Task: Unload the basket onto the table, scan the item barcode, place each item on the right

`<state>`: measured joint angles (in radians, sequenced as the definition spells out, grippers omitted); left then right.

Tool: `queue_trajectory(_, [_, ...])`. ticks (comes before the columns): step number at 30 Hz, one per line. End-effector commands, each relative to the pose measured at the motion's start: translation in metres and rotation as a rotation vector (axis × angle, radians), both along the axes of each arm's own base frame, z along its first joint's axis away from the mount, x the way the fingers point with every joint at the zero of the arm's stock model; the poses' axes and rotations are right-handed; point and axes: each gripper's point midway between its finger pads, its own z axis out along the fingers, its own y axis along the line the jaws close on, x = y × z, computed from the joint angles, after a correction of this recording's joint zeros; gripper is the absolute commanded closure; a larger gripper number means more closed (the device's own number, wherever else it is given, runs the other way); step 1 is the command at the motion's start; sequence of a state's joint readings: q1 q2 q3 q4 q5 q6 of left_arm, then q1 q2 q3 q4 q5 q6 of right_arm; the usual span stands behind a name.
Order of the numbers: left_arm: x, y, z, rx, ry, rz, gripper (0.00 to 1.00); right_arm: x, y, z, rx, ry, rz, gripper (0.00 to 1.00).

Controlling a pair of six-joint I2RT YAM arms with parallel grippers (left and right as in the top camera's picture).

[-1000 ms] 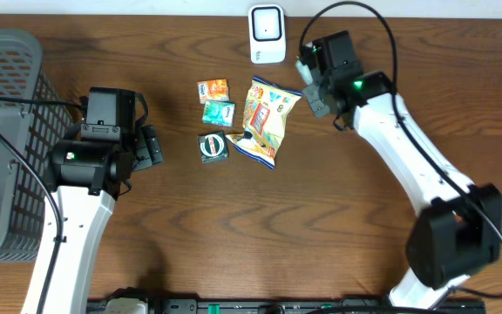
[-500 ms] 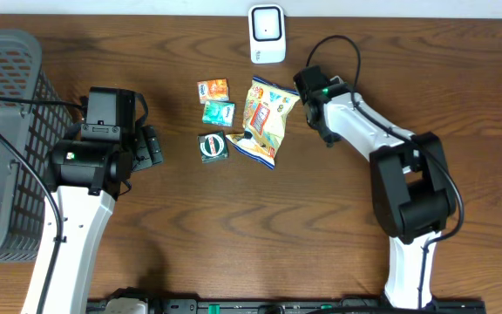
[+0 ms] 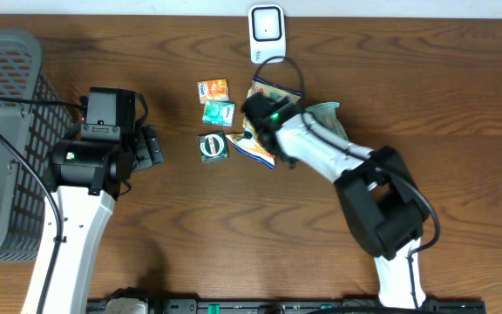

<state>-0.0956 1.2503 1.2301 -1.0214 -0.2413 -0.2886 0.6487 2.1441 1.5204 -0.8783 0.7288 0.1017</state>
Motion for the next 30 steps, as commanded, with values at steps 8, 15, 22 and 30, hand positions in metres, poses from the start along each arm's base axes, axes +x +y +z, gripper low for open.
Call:
queue_trajectory(8, [0.002,0.000,0.004,-0.001,-0.011,0.004,0.02,0.040,0.000,0.035,0.157,-0.094,-0.092,0.34])
queue_trajectory(15, [0.002,0.000,0.004,-0.001,-0.011,0.004,0.02,0.049,-0.028,0.013,0.464,0.113,-0.161,0.33])
queue_trajectory(22, [0.002,0.000,0.004,-0.001,-0.010,0.004,0.02,0.046,-0.038,0.005,0.774,0.245,-0.229,0.27])
queue_trajectory(30, [0.002,0.000,0.004,-0.001,-0.011,0.004,0.02,0.043,-0.041,-0.010,0.812,0.259,-0.226,0.39])
